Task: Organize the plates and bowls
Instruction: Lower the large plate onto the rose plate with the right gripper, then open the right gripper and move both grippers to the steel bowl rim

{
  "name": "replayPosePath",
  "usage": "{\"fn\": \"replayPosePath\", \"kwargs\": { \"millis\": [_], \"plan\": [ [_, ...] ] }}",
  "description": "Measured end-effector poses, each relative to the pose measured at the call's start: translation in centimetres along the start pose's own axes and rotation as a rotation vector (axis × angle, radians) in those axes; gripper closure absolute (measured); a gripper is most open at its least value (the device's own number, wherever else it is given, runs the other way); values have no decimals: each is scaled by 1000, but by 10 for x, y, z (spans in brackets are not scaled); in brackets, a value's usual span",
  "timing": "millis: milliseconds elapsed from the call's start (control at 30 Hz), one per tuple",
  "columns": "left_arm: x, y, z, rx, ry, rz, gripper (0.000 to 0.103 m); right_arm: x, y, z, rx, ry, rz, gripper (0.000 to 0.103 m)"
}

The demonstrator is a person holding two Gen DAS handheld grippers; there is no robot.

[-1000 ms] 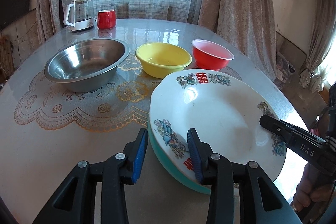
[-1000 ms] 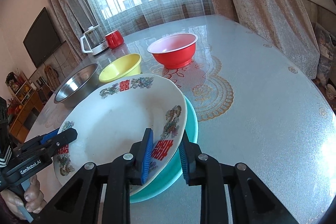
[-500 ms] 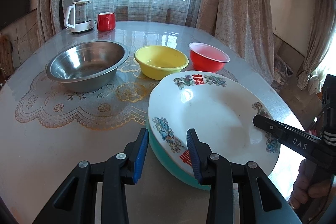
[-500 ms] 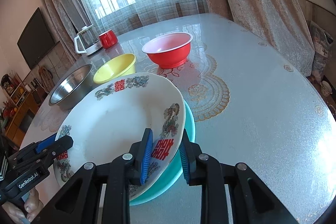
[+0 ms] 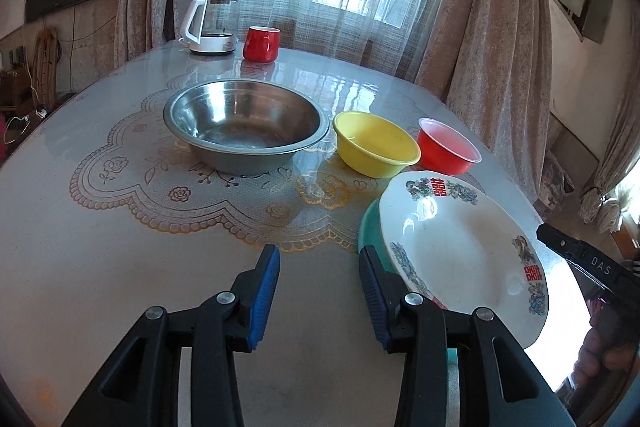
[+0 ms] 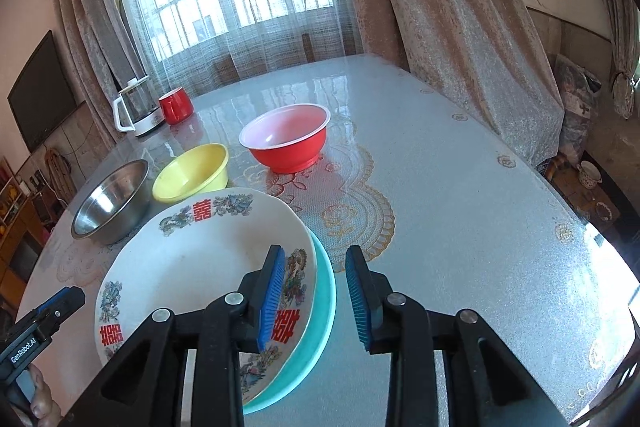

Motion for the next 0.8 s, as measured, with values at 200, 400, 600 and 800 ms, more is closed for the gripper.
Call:
{"fn": "replayPosePath", "kwargs": {
  "millis": [200, 400, 600, 800],
  "plan": [
    [-30, 6, -2, 4, 87, 38, 60, -53, 29, 1, 16, 128, 87, 64],
    [-62, 1, -8, -38, 108, 105, 60, -122, 36, -24, -67, 308, 130, 64],
    [-90, 10, -4, -23, 122, 160, 60, -177, 39, -48, -151, 432, 133, 64],
    [-107, 30, 0, 19, 135, 184, 50, -213, 42, -71, -215, 471, 143, 64]
  ]
}}
Point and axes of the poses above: each gripper's, at about its wrist camera, not at the fingertips, and z roughly against the way its jaws point, x to its right, y to its top, the point moved 8 cm from there along -z, roughly the way its jaws point, and after that the axes turned 7 degrees about z, right-handed, at the moved point
